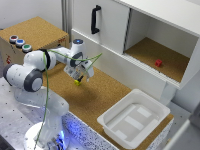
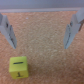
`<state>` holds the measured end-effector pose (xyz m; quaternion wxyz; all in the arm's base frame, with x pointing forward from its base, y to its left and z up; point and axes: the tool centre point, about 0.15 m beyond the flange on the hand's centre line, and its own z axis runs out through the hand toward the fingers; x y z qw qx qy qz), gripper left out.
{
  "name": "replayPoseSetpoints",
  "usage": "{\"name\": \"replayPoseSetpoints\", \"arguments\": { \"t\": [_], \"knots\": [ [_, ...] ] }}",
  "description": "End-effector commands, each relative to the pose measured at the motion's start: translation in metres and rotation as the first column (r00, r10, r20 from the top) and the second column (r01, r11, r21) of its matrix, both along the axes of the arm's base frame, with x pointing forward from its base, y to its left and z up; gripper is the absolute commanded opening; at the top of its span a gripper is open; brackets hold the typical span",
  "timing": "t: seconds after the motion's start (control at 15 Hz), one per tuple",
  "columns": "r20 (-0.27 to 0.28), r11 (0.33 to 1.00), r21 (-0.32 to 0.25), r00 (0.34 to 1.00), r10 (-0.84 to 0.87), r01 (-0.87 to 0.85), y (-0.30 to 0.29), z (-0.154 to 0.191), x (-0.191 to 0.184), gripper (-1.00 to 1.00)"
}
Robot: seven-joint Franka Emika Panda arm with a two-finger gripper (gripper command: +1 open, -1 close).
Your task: Grasp the yellow block and rotate it left
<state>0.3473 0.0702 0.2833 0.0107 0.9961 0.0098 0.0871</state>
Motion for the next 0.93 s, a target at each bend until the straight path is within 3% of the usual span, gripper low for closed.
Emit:
{"name": "replayPoseSetpoints", "arguments": {
  "t": [0.0,0.27,0.6,0.67,0.87],
  "knots": [
    [-0.021,0.987,0.029,0.987,0.161,-0.161,0.042,-0.027,-0.025,1.0],
    [-0.021,0.98,0.01,0.979,0.201,-0.201,0.04,-0.057,-0.01,1.0],
    [-0.045,0.978,0.04,0.977,0.209,-0.207,0.037,-0.076,0.018,1.0],
    [-0.053,0.975,0.044,0.974,0.218,-0.216,0.038,-0.08,0.021,-1.0],
    [-0.068,0.971,0.041,0.968,0.24,-0.238,0.039,-0.084,0.026,-1.0]
  ]
}}
